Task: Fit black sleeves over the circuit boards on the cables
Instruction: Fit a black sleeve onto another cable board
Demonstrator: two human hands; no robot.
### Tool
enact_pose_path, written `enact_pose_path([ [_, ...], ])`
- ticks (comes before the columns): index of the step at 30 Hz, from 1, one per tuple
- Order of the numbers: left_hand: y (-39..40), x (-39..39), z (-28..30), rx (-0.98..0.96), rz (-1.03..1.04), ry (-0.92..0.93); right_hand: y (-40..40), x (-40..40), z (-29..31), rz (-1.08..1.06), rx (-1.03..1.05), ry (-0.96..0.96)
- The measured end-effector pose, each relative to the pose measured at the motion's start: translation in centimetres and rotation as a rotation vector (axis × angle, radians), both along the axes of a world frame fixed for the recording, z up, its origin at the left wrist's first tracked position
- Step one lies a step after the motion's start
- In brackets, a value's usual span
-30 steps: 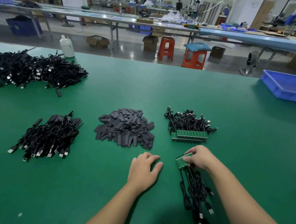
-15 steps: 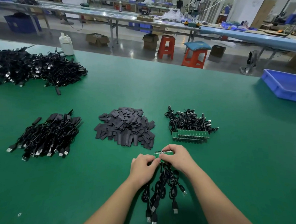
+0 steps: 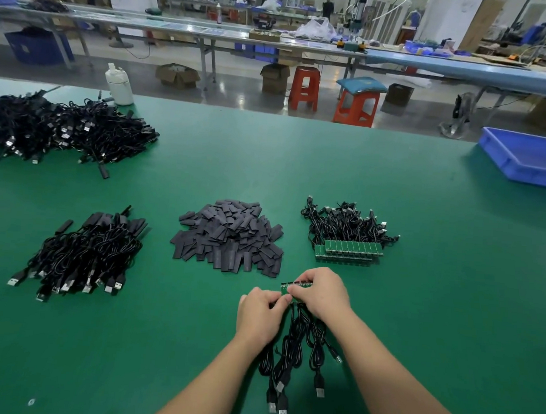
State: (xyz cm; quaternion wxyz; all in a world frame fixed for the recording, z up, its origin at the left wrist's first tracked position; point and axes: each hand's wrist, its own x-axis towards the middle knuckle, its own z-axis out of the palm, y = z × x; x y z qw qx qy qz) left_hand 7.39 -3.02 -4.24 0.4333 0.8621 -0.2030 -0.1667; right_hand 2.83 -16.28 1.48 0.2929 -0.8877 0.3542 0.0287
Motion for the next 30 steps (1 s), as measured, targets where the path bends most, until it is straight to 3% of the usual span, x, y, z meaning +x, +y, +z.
enact_pose_path([
  [5,-0.3,-0.4,0.5,-0.028,0.035,-0.064,1.1,0.0,-0.7,-0.016,-0.143,-0.015],
  [9,-0.1,-0.2,0.2,-0.046,0.041,-0.062,0.8,-0.3,-1.4,0.027,-0.1,-0.062],
  [14,1.1,0.7,0.6,-0.188,0.001,0.116,-3.4,-1.8,-0.6,0.153,0.032,-0.053],
  [18,1.9,1.2,1.2,-0.281,0.0,0.213,-7.1,-3.4,0.9,0.36,0.047,0.074],
  [22,1.9,1.1,1.3,-0.298,-0.01,0.239,-9.1,-3.6,1.9,0.395,-0.01,0.187],
  [26,1.8,1.0,1.1,-0.301,-0.009,0.247,-9.2,-2.6,1.4,0.368,-0.05,0.138],
  [30,1.8,1.2,0.9,-0.318,0.002,0.224,-8.5,-2.3,0.3,0.357,-0.291,0.154],
])
